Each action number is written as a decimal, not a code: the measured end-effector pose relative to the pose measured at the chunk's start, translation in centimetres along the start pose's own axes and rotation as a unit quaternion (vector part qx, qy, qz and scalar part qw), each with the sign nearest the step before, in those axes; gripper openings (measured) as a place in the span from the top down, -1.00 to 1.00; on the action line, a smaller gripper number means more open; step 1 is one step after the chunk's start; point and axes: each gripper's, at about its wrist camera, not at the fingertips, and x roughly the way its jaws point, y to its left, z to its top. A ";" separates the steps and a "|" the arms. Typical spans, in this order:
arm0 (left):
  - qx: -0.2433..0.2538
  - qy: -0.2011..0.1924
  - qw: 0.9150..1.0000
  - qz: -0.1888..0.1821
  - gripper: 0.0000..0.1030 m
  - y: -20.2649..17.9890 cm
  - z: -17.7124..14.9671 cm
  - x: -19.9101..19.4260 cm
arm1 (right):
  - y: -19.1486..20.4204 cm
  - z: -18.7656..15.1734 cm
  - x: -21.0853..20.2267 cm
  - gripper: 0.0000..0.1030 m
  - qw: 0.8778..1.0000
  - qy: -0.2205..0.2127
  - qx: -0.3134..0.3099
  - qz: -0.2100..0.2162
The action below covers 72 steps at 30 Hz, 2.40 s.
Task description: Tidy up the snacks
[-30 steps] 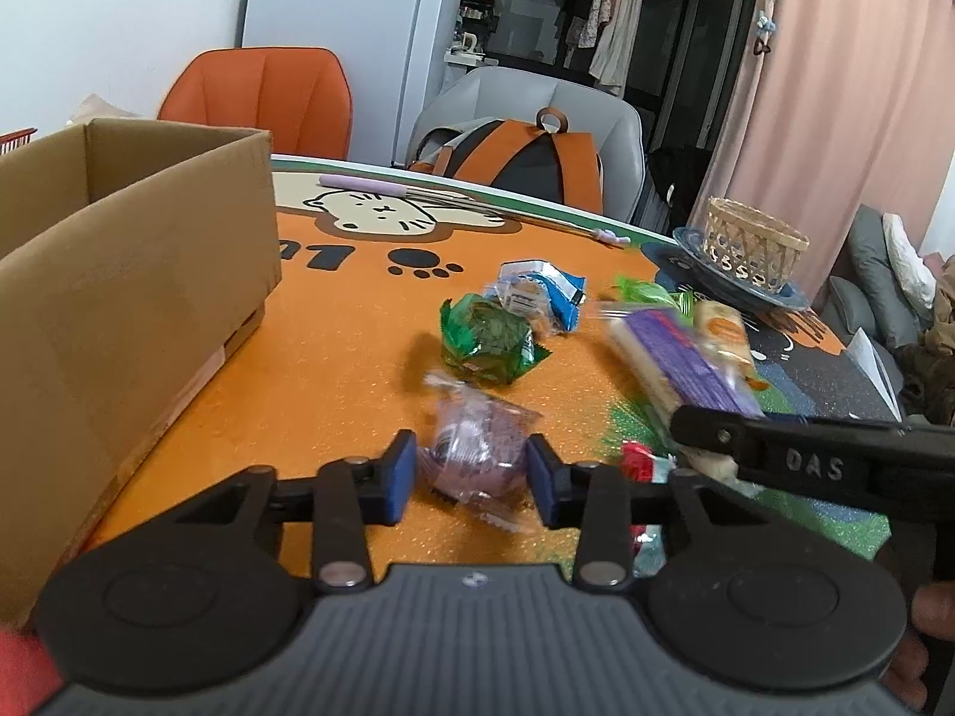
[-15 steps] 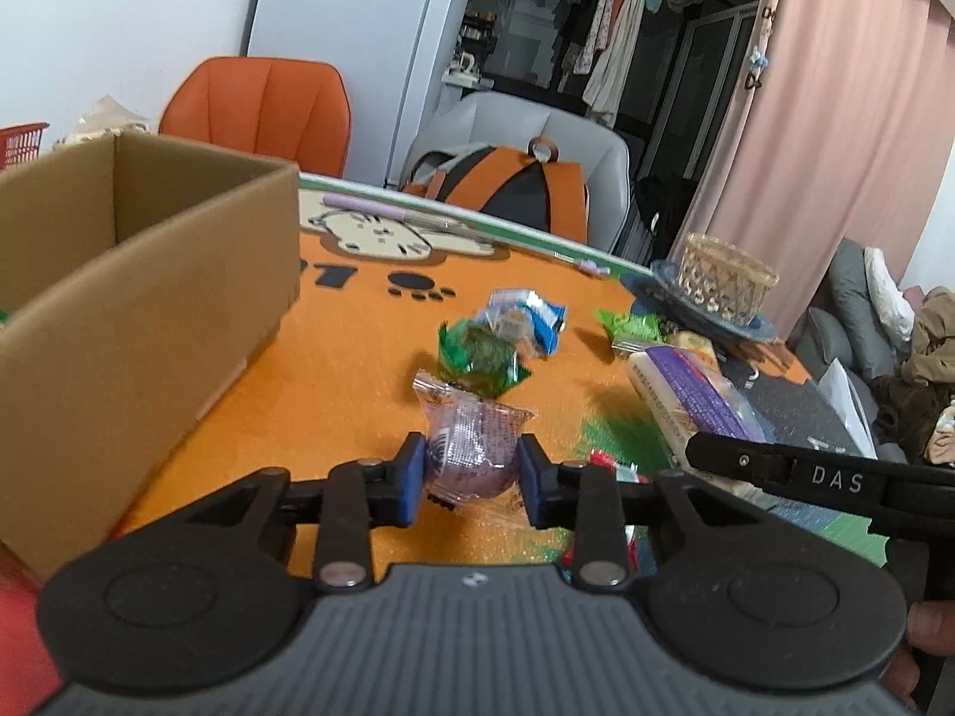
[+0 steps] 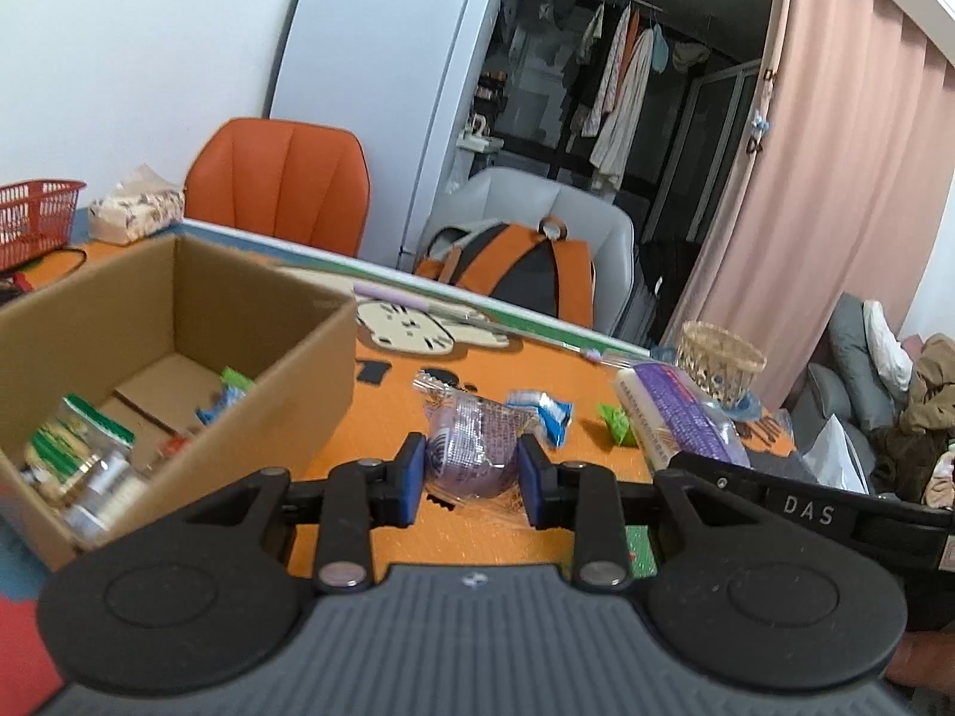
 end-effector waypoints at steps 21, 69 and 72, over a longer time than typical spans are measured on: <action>-0.022 -0.042 0.998 0.029 0.39 5.2 3.1 -4.4 | 7.1 1.8 -0.6 0.39 0.997 -0.029 -0.050 0.044; -0.064 -0.034 0.994 0.084 -0.39 12.2 1.5 -8.5 | 10.6 -5.3 0.4 -0.17 0.984 0.168 -0.043 0.035; -0.070 -0.036 0.994 0.080 -0.43 12.5 1.2 -8.9 | 11.3 -5.8 0.9 -0.26 0.981 0.181 -0.049 0.040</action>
